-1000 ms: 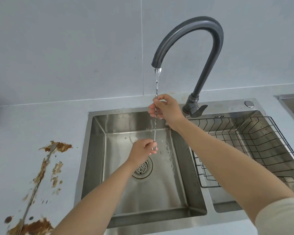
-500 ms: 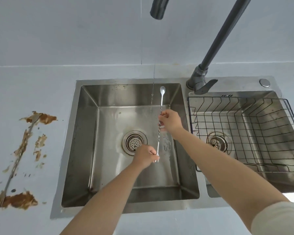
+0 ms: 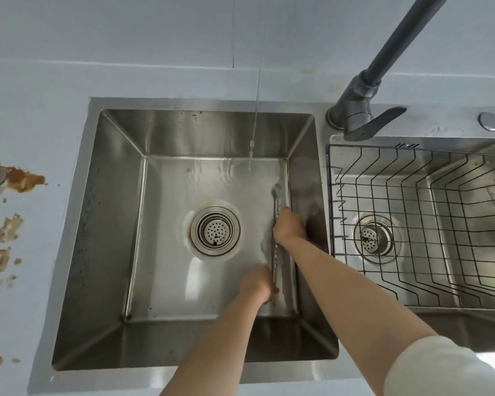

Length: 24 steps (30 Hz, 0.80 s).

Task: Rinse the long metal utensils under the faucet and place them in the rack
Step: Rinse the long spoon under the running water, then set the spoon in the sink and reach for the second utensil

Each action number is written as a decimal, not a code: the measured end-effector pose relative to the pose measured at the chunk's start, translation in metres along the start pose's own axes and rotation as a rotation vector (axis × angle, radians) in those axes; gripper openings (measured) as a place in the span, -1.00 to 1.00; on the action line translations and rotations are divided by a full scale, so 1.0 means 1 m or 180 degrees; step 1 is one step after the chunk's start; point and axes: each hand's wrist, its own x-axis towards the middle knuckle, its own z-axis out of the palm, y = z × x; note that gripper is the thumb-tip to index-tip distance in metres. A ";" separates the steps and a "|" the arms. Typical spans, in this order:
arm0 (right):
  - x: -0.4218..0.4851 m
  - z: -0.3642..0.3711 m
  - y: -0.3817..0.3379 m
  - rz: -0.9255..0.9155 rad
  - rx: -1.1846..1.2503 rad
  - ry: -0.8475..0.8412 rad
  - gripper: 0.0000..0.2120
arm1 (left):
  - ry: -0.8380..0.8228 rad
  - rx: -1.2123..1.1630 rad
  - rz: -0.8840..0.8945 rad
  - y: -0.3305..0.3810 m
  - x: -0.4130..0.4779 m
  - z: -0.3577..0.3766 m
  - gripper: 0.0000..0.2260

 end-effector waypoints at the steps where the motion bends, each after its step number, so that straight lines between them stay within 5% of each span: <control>1: 0.001 0.003 0.001 0.0010 -0.0042 0.0017 -0.69 | -0.0026 0.0137 0.0033 0.003 0.002 0.002 -0.69; 16: -0.022 -0.002 -0.007 -0.0204 -0.0686 -0.0094 -0.65 | 0.0350 0.0768 0.0333 0.006 -0.013 0.001 -0.77; 24: -0.060 -0.047 -0.069 -0.0720 -0.1864 -0.0161 -0.63 | 0.1405 0.0592 0.0565 -0.040 -0.090 -0.078 -0.73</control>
